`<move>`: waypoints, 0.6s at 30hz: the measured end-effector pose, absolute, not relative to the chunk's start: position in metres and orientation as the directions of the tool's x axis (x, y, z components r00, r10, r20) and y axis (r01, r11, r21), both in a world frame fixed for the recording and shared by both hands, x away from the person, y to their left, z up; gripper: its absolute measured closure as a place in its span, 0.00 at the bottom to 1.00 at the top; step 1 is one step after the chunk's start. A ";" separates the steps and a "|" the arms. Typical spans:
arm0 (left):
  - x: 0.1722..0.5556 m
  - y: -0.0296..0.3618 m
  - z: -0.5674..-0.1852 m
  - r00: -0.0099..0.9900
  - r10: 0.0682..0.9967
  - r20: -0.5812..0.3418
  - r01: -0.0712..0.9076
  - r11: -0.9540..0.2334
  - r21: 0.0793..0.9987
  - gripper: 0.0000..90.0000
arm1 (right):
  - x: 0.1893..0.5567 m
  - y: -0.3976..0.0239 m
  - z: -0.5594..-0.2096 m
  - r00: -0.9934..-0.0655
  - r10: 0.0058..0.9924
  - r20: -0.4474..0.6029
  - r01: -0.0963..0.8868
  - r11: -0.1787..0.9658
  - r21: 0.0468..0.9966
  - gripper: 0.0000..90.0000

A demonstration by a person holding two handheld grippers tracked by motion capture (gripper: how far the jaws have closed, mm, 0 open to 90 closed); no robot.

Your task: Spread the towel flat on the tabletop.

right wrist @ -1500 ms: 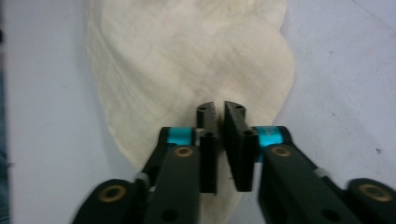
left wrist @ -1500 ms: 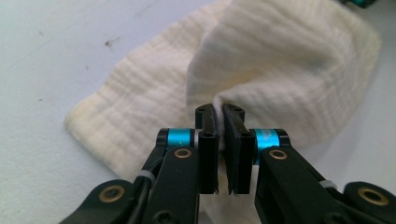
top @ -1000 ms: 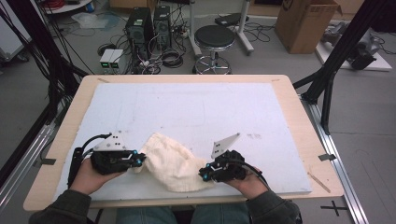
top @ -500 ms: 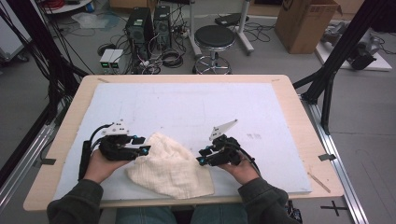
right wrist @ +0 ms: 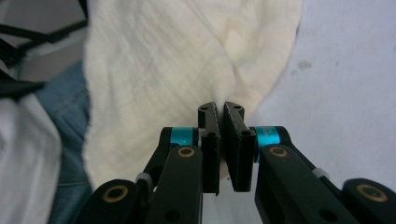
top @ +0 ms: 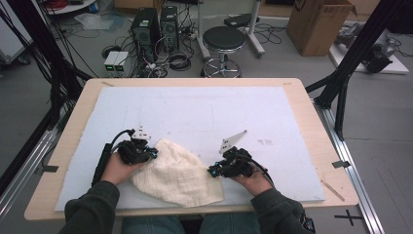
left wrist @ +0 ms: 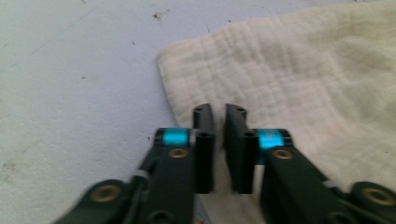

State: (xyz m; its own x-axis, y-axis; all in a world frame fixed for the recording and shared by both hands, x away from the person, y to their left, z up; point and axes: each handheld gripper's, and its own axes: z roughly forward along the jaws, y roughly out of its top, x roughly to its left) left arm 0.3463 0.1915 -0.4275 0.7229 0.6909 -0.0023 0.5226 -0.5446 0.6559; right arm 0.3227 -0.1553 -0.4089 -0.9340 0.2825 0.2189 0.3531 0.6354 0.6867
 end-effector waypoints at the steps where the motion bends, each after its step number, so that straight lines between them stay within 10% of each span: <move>1: 0.346 0.191 -0.427 0.723 0.691 0.004 0.519 -0.547 0.657 0.98 | 0.320 -0.156 -0.404 -0.939 0.276 0.207 0.339 0.635 0.694 0.95; 12: 0.319 0.217 -0.423 0.697 0.717 -0.001 0.512 -0.496 0.702 0.98 | 0.275 -0.134 -0.408 -0.971 0.128 0.202 0.233 0.694 0.682 0.85; 18: 0.309 0.228 -0.429 0.691 0.723 -0.028 0.514 -0.463 0.722 0.98 | 0.289 -0.142 -0.402 -0.955 0.211 0.208 0.295 0.624 0.723 0.74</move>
